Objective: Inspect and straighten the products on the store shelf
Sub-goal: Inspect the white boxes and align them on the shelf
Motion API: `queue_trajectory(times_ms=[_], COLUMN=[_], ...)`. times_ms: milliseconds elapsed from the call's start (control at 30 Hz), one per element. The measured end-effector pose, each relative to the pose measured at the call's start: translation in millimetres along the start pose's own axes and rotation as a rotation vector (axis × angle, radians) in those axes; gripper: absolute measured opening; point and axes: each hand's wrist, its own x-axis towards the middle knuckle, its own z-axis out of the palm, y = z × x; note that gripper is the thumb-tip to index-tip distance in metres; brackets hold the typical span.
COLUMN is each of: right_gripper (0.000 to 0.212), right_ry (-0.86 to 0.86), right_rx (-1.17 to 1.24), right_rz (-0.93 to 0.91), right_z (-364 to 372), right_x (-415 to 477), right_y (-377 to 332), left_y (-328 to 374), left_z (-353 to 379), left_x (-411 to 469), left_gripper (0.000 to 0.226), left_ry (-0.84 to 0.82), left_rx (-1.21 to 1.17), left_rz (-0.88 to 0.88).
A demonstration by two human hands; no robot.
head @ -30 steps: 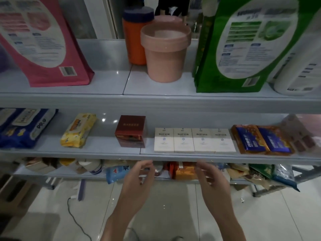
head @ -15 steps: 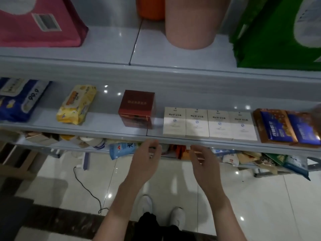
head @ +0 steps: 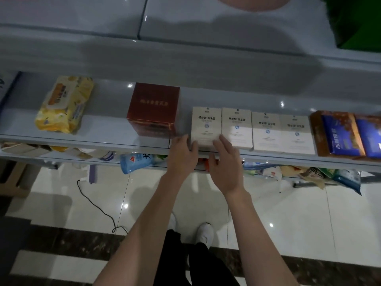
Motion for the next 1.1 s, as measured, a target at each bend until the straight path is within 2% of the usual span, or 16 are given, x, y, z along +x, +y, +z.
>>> queue_trajectory(times_ms=[133,233,300,433,500,567,667,833,967,1100], right_gripper=[0.041,0.045,0.036,0.026,0.023,0.026,0.029,0.024,0.031,0.029], right_ry=[0.017,0.019,0.073,0.118,0.158,0.184,0.109,0.009,0.005,0.036], right_rx=[-0.159,-0.115,-0.041,0.262,0.337,0.379,0.476,0.608,0.727,0.872], right_rz=[-0.046,-0.048,-0.046,0.135,0.196,0.238,0.373,0.417,0.465,0.431], right_z=[6.4,7.8,8.5,2.6,0.4,-3.3,-12.2,-31.3,-56.4,-89.8], right_x=[-10.5,-22.0,-29.0,-36.1,-38.0,-38.1,-38.5,-41.0,-45.6,-52.4], right_y=[-0.5,-4.7,-7.5,-18.9,-21.1,-21.4,-19.5,-17.7,-19.6,-28.6], left_y=[-1.6,-7.4,-10.2,-10.5,-10.3,-10.0,-11.3,-8.2,2.1,23.9], left_z=[6.3,10.0,9.9,6.4,5.1,3.0,-2.8,-16.0,-28.7,-42.2], left_x=[-0.6,-6.1,-11.0,-25.3,-33.5,-41.3,-51.7,-75.5,-94.1,-115.7], left_gripper=[0.028,0.030,0.027,0.015,0.011,0.012,0.025,0.033,0.035,0.038], left_ry=[0.046,0.078,0.103,0.125,0.124,0.105,0.066,0.028,0.042,0.058], left_rx=[-0.040,-0.095,-0.133,-0.246,-0.299,-0.350,-0.382,-0.422,-0.458,-0.531], left_rz=[0.003,-0.014,-0.030,-0.072,-0.083,-0.092,-0.078,-0.062,-0.035,0.035])
